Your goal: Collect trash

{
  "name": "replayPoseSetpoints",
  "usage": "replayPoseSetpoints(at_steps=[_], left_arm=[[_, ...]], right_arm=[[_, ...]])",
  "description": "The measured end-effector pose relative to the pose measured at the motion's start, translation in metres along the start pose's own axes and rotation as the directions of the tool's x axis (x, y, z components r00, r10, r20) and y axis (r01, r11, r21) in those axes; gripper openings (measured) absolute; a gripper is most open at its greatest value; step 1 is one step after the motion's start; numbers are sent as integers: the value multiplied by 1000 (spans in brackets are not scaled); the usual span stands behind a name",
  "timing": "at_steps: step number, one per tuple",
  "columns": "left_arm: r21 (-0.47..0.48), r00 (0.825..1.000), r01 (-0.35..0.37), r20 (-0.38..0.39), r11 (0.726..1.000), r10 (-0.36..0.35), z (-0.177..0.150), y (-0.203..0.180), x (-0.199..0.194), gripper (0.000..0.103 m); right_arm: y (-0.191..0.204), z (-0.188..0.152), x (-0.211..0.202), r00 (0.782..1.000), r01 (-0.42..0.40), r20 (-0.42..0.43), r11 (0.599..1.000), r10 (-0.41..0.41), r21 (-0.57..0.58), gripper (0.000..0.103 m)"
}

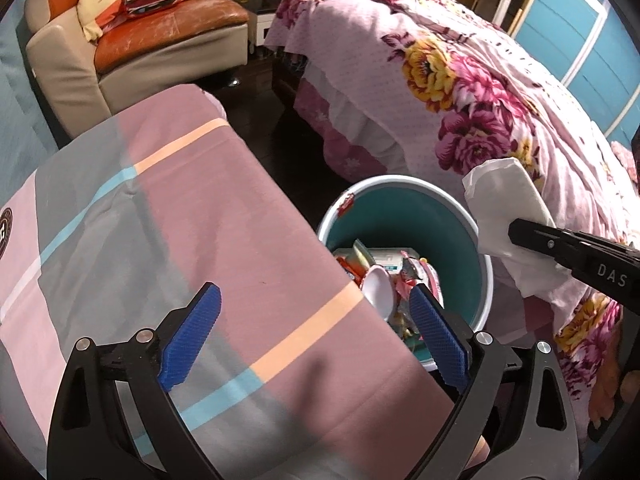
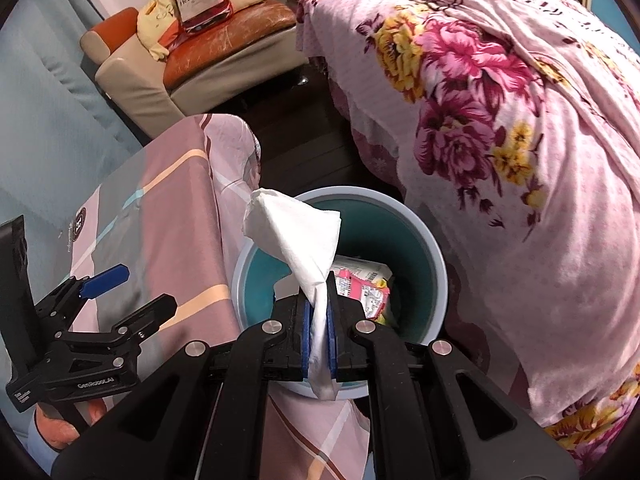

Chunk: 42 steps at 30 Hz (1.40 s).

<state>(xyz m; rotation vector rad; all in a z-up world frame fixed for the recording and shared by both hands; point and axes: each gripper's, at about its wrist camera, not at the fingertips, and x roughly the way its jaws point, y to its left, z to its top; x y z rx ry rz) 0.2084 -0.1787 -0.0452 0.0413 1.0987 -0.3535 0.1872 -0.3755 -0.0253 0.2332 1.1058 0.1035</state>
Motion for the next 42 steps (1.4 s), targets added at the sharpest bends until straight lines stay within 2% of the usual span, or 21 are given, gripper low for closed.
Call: replayPoseSetpoints(at_steps=[13,15,17,21,26,35,37,42], left_arm=[[-5,1000,-6,3,1000,6,1,14,4,95],[-1,1000,-10,3,1000,10,1,14,4,95],[0,1000,-12,3,1000,12,1,14,4,95],[-1,1000,-14,3,1000,14,1,14,5,95],[3,1000,-24,1,1000,24,-1,12,3,95],[3,999,-13,32,1000,13,-9,2,-21,95],[5,999,-17,33,1000,17,-12,0,-28,95],[0,999,-28,42,1000,28,-23,-2,-43,95]], right_arm=[[13,9,22,999,19,-28,1000,-20,-17,11],[12,10,23,999,20,-30,1000,-21,-15,17],[12,9,24,999,25,-27,1000,-25,-18,40],[13,9,22,999,34,-15,999,-35,-27,48],[14,5,11,999,50,4,998,-50,-38,74],[15,-8,-15,999,50,-9,998,-50,-28,94],[16,-13,-22,999,43,-10,999,-43,-28,95],[21,-27,-42,995,95,12,994,-95,-45,96]])
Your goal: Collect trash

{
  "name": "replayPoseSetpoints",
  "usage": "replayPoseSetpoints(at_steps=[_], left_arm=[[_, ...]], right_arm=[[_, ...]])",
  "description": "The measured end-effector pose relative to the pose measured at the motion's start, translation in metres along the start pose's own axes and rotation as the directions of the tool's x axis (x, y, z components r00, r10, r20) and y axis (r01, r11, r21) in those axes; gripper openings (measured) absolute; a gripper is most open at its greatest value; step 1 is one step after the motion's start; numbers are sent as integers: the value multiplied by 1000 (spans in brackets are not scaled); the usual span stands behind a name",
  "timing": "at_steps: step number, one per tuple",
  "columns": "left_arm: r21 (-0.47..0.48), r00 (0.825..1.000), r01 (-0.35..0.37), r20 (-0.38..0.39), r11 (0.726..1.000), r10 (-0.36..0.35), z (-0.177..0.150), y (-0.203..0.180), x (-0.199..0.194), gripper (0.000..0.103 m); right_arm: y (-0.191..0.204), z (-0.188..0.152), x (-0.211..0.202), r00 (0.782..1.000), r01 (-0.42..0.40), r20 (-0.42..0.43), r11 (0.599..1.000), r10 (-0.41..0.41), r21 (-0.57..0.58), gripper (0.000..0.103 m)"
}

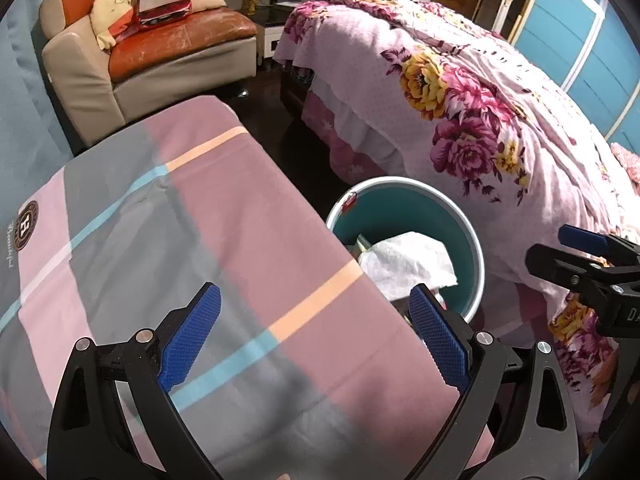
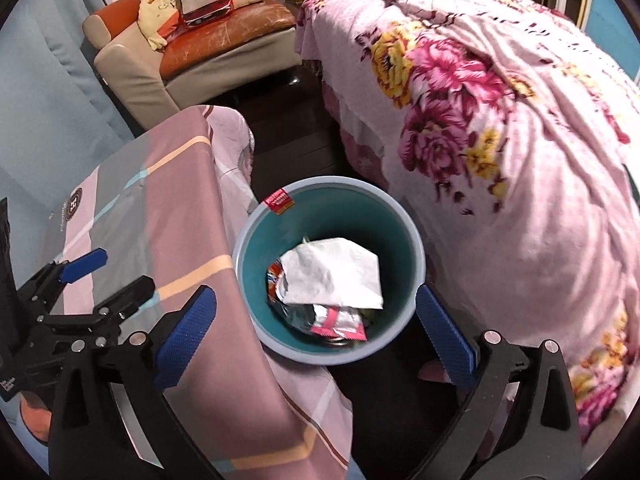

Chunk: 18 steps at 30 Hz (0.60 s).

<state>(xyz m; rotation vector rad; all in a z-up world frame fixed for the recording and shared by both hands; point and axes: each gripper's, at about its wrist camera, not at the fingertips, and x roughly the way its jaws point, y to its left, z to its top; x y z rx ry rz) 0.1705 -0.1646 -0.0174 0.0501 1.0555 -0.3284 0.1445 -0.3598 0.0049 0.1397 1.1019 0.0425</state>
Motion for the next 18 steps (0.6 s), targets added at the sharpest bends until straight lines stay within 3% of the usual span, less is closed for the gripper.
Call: replayPoseSetpoints(at_steps=[18], left_arm=[[-17,999,-36,25,999,36,-47,-2,-50,99]], right_arm=[[18,-52,-59,999,22,48,1000,-22,-18,96]])
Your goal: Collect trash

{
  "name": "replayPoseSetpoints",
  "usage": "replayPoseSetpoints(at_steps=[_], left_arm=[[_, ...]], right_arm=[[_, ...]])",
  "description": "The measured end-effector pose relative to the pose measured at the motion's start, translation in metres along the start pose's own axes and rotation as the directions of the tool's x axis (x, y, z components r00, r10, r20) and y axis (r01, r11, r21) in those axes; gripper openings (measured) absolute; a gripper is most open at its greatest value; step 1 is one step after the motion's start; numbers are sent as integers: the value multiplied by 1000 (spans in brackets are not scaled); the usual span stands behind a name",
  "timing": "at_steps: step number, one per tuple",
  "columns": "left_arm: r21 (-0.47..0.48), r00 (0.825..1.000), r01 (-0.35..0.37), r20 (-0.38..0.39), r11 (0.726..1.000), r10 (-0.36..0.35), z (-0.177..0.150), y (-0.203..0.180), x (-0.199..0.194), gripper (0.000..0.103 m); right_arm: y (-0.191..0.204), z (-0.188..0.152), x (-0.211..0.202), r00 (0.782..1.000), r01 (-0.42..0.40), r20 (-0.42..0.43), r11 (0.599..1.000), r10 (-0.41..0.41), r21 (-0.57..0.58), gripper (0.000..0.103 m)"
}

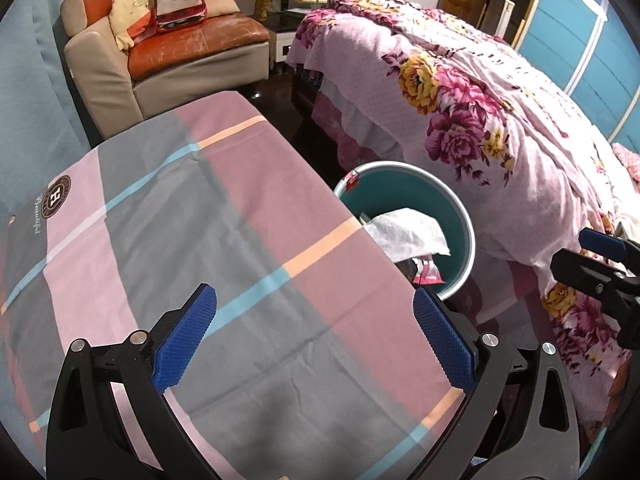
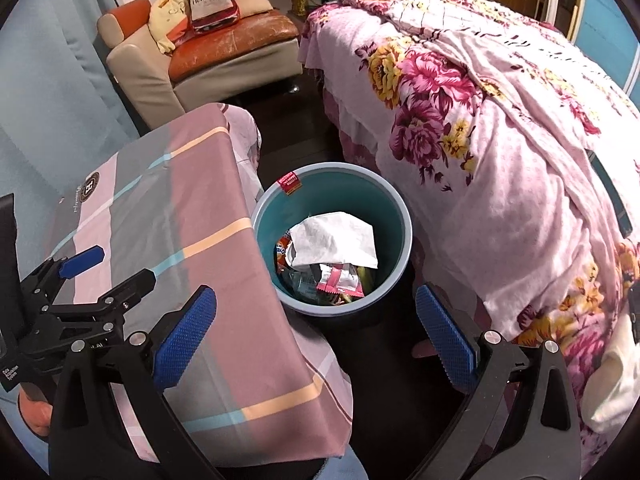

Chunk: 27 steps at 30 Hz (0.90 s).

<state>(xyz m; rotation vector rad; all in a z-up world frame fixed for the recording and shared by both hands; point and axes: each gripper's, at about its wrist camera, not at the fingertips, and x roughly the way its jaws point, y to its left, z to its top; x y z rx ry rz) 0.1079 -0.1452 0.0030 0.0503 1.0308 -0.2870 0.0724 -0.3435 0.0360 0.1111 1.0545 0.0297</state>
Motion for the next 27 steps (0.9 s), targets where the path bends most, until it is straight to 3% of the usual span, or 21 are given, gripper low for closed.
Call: replayPoseSetpoints(at_steps=[18,27], left_arm=[[-11,1000,13,5,1000,-13,-27,4,-15,99],[-3,999,-20,33,1000,20,-28,3,-12,99]], right_arm=[[11,-25,-21,1000,21,7,1000,-21,-4,96],[11,-26,-14,999,43,2,999,-43,-3,96]])
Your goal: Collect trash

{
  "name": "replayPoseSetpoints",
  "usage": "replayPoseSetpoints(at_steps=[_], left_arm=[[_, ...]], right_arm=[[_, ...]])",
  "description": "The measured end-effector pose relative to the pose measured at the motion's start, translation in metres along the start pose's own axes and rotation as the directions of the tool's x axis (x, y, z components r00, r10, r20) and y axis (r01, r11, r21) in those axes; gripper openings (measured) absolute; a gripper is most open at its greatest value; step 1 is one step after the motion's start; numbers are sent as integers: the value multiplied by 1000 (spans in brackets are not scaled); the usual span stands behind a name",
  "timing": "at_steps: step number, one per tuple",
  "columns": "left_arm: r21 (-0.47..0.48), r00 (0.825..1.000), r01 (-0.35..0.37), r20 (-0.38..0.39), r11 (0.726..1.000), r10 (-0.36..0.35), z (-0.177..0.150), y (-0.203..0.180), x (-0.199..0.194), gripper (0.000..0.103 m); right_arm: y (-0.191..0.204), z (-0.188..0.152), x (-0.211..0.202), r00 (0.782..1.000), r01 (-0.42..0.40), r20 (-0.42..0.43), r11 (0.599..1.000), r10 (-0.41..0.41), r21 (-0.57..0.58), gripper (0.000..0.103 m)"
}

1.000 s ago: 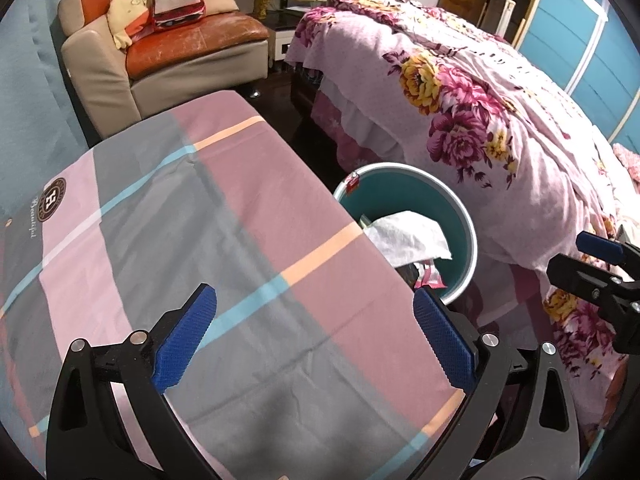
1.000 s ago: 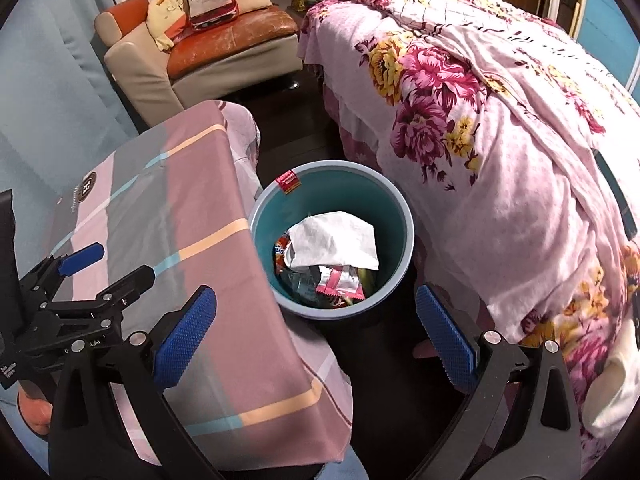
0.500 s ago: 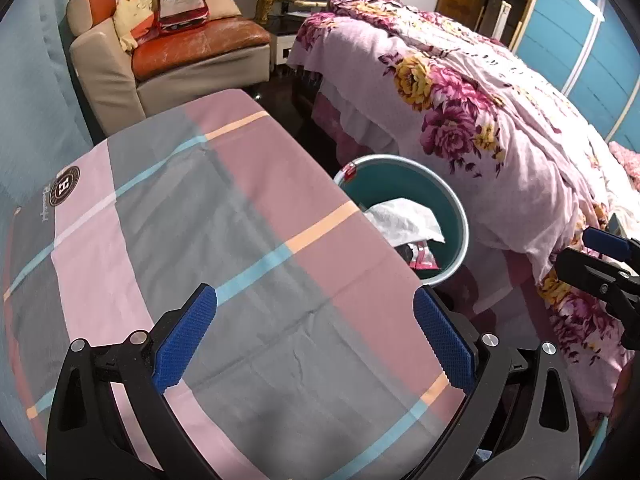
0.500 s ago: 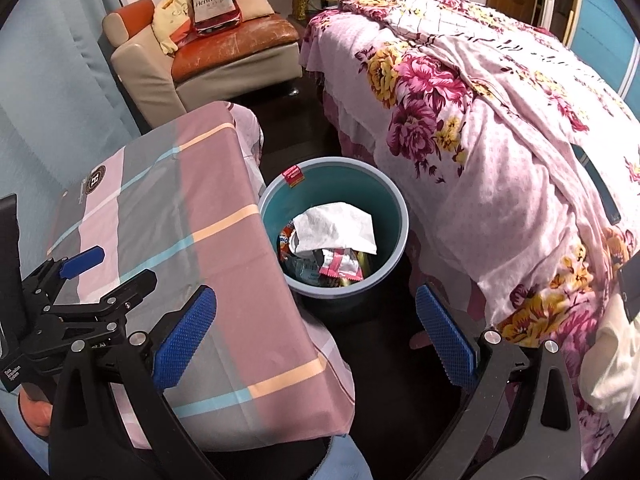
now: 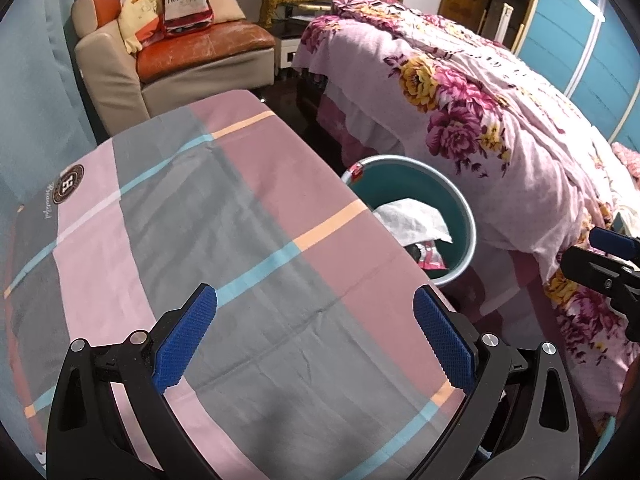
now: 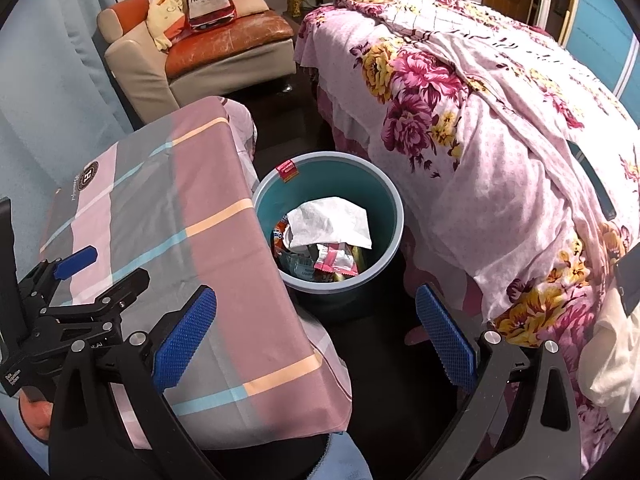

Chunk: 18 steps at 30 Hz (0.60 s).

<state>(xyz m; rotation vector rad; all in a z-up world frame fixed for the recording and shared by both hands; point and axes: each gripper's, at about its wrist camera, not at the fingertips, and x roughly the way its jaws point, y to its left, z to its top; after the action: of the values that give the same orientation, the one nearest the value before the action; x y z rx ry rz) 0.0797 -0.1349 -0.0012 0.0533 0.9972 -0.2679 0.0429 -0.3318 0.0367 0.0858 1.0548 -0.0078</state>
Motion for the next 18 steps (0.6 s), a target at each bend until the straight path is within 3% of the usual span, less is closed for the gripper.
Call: replayPoseSetpoints(at_steps=[18], left_arm=[[6,1000,-31,-3,999,31,-3,5,12,99]], right_arm=[[2,2,24,999,-6,-39,1000,6,3,96]])
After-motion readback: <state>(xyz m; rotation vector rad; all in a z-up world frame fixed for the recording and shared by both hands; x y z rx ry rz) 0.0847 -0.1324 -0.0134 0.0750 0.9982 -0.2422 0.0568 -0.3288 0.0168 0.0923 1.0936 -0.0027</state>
